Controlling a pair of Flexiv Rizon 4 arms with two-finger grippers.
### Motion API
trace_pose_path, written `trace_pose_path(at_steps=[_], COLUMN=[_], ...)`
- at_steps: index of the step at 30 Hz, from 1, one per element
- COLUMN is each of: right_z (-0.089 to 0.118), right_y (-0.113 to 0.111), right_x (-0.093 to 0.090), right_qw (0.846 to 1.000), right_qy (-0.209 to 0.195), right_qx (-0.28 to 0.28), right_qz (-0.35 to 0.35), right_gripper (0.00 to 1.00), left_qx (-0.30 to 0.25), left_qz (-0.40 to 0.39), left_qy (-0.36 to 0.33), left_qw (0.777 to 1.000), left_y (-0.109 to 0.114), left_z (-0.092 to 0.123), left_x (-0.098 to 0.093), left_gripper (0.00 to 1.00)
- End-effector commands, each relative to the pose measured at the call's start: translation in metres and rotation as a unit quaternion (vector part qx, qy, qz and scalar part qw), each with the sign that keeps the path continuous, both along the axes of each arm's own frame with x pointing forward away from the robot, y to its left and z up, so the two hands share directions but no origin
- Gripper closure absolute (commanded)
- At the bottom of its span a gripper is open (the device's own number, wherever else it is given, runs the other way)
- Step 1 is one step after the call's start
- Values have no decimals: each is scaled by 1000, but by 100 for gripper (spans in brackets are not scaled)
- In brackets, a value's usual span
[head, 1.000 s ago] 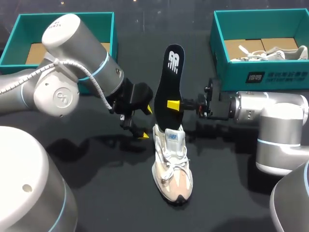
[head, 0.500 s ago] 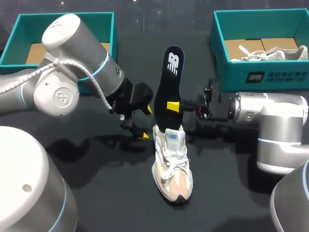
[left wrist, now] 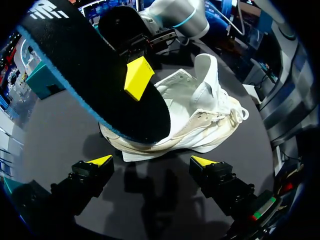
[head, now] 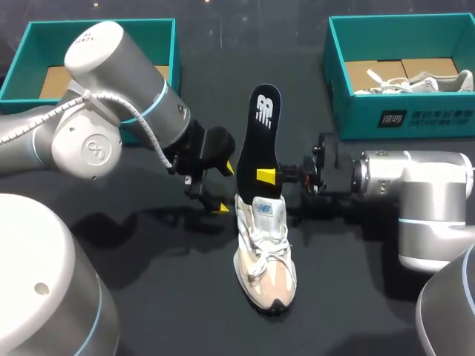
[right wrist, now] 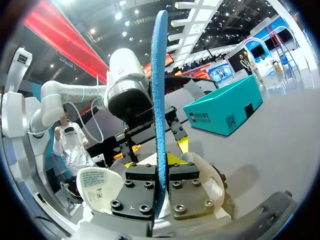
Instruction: Take the shoe out of the shoebox, open the shoe tongue, remove and reinsert the insole, then place the shoe into the shoebox
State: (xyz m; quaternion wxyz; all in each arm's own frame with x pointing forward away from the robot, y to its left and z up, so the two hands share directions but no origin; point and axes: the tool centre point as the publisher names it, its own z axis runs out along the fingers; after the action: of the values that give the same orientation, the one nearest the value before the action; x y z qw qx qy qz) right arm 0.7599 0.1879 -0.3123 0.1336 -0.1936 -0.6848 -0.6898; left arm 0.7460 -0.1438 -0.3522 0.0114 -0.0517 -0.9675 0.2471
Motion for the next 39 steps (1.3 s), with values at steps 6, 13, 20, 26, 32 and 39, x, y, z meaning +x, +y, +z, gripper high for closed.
trace_pose_path(at_steps=[6, 13, 20, 26, 32, 39], right_z=[-16, -30, -34, -39, -38, -29], right_y=[0, 1, 2, 4, 4, 2], right_x=[-13, -25, -38, -43, -44, -39], right_qw=[1000, 999, 998, 996, 996, 997], right_qy=[25, 47, 60, 76, 77, 60], right_qx=[-11, -17, -27, -39, -41, -45], right_qz=[-4, -6, -12, -15, -14, -10], right_gripper=[100, 100, 100, 100, 100, 72], left_qx=[0, 0, 0, 0, 0, 0], left_qz=[0, 0, 0, 0, 0, 0], left_qy=[0, 0, 0, 0, 0, 0], left_qw=[1000, 1000, 1000, 1000, 1000, 1000], left_y=[0, 0, 0, 0, 0, 0], left_z=[-1, -1, -1, -1, -1, -1], left_x=[0, 0, 0, 0, 0, 0], left_gripper=[0, 0, 0, 0, 0, 0])
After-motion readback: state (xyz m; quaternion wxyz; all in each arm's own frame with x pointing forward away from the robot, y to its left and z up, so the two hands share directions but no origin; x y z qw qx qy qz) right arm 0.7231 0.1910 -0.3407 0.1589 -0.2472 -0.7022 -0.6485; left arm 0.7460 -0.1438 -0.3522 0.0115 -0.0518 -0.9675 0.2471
